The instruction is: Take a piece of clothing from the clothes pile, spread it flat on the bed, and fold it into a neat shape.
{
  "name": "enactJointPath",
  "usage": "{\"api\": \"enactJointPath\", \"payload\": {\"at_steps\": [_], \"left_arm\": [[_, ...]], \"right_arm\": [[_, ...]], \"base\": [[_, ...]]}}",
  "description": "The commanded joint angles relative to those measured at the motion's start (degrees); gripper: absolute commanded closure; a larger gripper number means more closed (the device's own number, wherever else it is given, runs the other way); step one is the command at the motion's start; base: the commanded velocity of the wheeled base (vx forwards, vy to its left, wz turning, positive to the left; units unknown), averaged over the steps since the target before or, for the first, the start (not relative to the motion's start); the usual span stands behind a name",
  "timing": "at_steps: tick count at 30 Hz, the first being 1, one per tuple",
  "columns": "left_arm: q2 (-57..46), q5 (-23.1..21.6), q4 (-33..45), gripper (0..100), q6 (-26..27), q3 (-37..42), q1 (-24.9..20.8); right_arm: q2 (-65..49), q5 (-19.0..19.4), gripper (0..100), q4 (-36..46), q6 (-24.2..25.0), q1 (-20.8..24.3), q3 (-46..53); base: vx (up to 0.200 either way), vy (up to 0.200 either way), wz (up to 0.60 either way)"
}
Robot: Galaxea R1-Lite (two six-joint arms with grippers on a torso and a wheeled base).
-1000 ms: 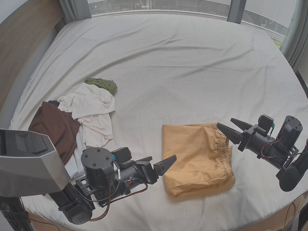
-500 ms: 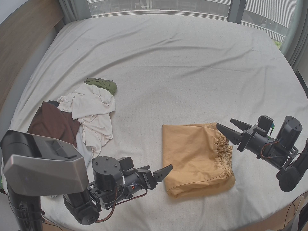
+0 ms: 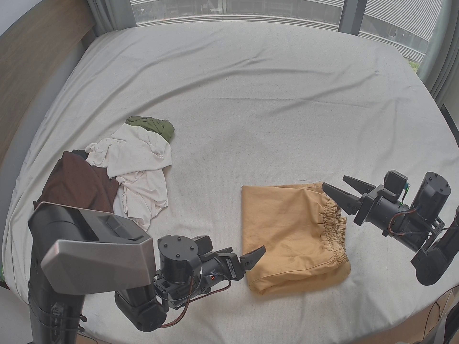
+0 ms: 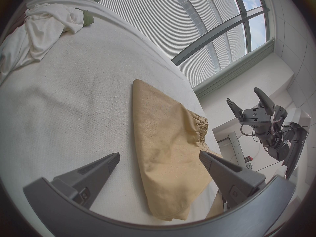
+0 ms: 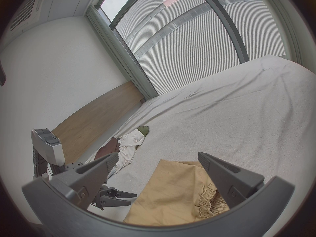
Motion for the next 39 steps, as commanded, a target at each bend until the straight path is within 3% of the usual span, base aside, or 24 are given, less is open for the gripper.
{"api": "enactJointPath", "payload": {"at_steps": [1, 25, 34, 35, 39], "left_arm": [[2.0, 0.0, 0.0, 0, 0.0, -1.3, 0.0], [4.9, -0.2, 4.0, 0, -0.1, -11.8, -1.6], [5.6, 0.1, 4.2, 0, -0.1, -12.0, -1.5], [5.6, 0.1, 4.3, 100, -0.1, -12.0, -1.5], [6.3, 0.4, 4.4, 100, -0.1, -12.8, -1.3]], "right_arm": [[-0.1, 0.1, 0, 0.0, 0.0, 0.2, 0.0], [-0.1, 0.1, 0, 0.0, 0.1, 0.2, -0.4], [-0.1, 0.2, 0, 0.0, 0.1, 0.2, -0.4], [-0.1, 0.2, 0, 0.0, 0.1, 0.2, -0.4], [-0.2, 0.2, 0, 0.0, 0.1, 0.2, -0.4]], "base": [[0.000, 0.000, 0.00], [0.000, 0.000, 0.00], [0.000, 0.000, 0.00], [0.000, 0.000, 0.00], [0.000, 0.000, 0.00]]}}
